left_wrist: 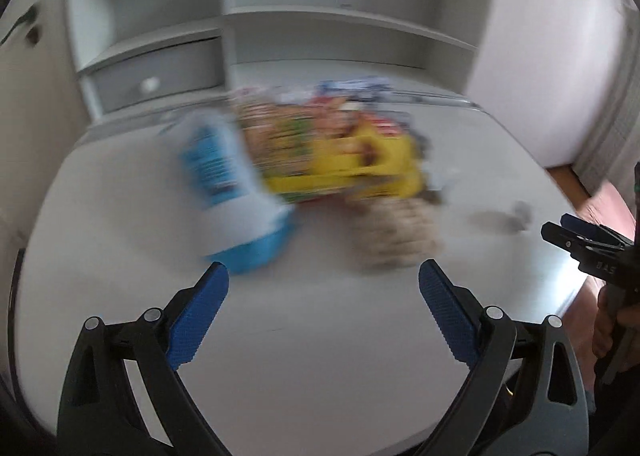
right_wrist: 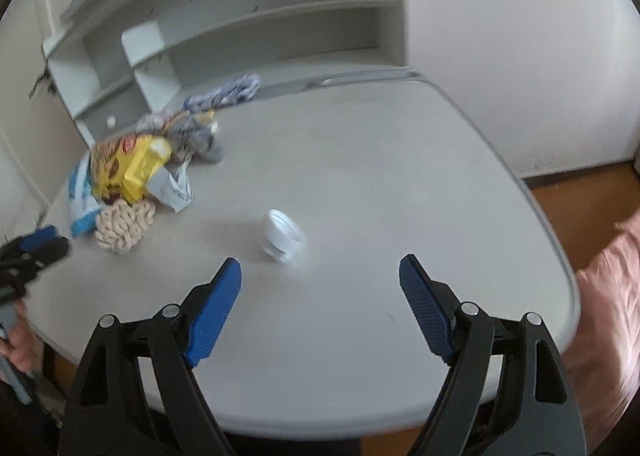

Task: Collect trash
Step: 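Grasp the white bottle cap with the right gripper, then grasp the blue-and-white snack bag with the left gripper, then carry the cap and snack bag over the bin and release both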

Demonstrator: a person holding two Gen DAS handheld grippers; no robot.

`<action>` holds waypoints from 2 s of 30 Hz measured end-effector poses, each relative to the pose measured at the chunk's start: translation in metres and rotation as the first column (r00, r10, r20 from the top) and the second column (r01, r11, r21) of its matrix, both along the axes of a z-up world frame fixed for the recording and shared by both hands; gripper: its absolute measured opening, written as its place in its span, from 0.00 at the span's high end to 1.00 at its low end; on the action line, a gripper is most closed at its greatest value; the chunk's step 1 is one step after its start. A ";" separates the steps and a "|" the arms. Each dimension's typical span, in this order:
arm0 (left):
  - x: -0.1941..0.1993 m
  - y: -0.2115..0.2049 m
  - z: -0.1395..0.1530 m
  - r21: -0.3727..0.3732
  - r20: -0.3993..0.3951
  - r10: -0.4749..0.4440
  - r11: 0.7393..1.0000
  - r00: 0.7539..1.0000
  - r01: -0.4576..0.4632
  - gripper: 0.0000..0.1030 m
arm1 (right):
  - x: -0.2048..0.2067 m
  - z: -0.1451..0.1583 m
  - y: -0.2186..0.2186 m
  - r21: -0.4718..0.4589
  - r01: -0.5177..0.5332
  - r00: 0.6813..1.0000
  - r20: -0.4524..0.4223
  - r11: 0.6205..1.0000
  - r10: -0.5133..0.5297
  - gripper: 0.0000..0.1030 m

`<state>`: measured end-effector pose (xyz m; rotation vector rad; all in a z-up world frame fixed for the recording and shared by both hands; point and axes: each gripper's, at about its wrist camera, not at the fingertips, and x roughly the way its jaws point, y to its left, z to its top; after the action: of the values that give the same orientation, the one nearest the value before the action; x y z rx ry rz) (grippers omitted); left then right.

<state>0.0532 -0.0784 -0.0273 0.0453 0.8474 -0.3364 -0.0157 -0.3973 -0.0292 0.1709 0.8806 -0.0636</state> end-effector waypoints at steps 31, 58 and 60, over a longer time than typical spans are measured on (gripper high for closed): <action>0.067 0.046 -0.026 0.002 -0.059 0.197 0.980 0.979 -0.198 0.60 | -0.002 0.005 0.040 -0.041 -0.074 0.997 0.025 0.996 0.075 0.70; -0.114 -0.282 0.015 -0.025 0.099 -0.647 0.758 0.756 0.652 0.62 | -0.200 -0.009 -0.189 -0.002 0.576 0.817 0.000 0.817 -0.576 0.70; -0.136 -0.320 -0.003 -0.037 0.062 -0.716 0.694 0.695 0.719 0.62 | -0.222 -0.020 -0.209 0.001 0.627 0.779 -0.029 0.779 -0.626 0.70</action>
<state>-0.0828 -0.3989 -0.0303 0.3399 0.7454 -1.1071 -0.2381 -0.6065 -0.0490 0.4735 0.8187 -0.6933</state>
